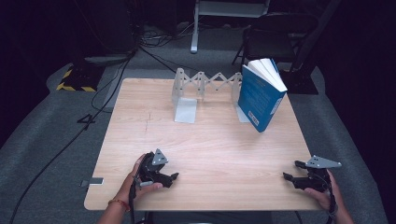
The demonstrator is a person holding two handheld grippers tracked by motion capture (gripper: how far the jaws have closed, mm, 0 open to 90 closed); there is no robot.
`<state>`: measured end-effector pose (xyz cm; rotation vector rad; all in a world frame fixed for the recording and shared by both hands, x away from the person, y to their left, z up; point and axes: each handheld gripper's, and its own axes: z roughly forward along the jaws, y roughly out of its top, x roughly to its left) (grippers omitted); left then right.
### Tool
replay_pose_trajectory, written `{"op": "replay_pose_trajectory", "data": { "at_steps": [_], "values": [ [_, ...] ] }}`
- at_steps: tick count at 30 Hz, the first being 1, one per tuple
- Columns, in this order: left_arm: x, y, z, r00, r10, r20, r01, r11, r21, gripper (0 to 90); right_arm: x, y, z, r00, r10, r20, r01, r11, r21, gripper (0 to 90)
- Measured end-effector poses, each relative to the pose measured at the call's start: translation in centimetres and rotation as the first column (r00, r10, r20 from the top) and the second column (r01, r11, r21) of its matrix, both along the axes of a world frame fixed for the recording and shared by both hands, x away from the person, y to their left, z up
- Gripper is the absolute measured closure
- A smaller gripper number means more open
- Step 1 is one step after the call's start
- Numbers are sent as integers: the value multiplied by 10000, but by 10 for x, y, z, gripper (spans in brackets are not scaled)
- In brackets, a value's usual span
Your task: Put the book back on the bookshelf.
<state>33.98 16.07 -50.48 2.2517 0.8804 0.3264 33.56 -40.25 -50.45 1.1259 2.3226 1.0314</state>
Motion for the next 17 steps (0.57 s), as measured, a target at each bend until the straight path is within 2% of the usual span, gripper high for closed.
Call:
{"op": "replay_pose_trajectory", "data": {
  "at_steps": [17],
  "values": [
    [2, 0, 0, 10000, -77, -32, 77, 10000, -17, 100, 0, 0, 0, 10000, -4, -3, 4, 10000, -1, 211]
  ]
}}
